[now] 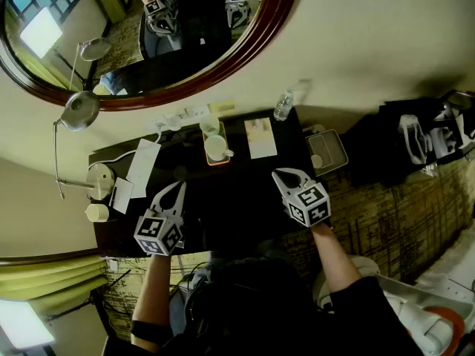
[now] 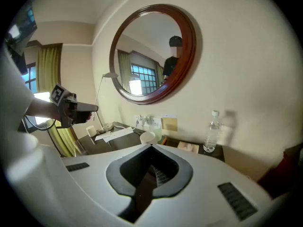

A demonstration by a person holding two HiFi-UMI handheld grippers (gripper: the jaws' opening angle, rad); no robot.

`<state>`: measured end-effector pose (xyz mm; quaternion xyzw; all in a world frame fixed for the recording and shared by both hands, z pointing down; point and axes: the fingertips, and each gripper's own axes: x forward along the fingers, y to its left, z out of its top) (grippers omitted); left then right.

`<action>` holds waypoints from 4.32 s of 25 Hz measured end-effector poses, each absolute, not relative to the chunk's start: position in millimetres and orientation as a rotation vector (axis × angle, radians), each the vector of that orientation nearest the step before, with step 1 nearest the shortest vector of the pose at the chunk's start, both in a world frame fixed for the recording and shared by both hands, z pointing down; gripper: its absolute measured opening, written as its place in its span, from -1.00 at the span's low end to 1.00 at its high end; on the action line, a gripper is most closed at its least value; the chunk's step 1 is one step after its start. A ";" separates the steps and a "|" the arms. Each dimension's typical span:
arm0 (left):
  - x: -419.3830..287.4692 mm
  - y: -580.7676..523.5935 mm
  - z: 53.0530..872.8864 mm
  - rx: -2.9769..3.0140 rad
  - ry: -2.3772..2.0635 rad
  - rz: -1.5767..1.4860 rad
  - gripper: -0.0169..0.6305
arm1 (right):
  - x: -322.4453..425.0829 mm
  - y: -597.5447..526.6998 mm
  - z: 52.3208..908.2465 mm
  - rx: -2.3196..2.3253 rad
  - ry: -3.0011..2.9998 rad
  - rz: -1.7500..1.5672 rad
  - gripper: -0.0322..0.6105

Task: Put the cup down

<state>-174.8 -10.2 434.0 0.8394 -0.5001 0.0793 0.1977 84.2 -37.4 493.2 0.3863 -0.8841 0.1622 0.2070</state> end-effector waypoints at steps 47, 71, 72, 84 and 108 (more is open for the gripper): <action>-186.6 -68.2 548.5 2.264 -1.480 0.378 -0.95 | -103.0 -177.9 639.2 0.636 -2.523 0.137 0.39; -101.4 -59.9 505.1 2.533 -1.070 0.464 -0.95 | 96.4 -83.0 651.7 1.444 -2.170 0.459 0.40; -98.1 -59.7 500.6 2.533 -1.060 0.467 -0.95 | 98.2 -81.2 654.6 1.464 -2.154 0.458 0.40; -94.4 -53.9 496.8 2.553 -1.027 0.476 -0.95 | 112.4 -60.1 675.9 1.554 -2.069 0.526 0.47; -109.4 -33.8 457.8 2.534 -1.176 0.323 -0.95 | 82.1 -28.4 529.2 1.119 -2.357 0.374 -0.22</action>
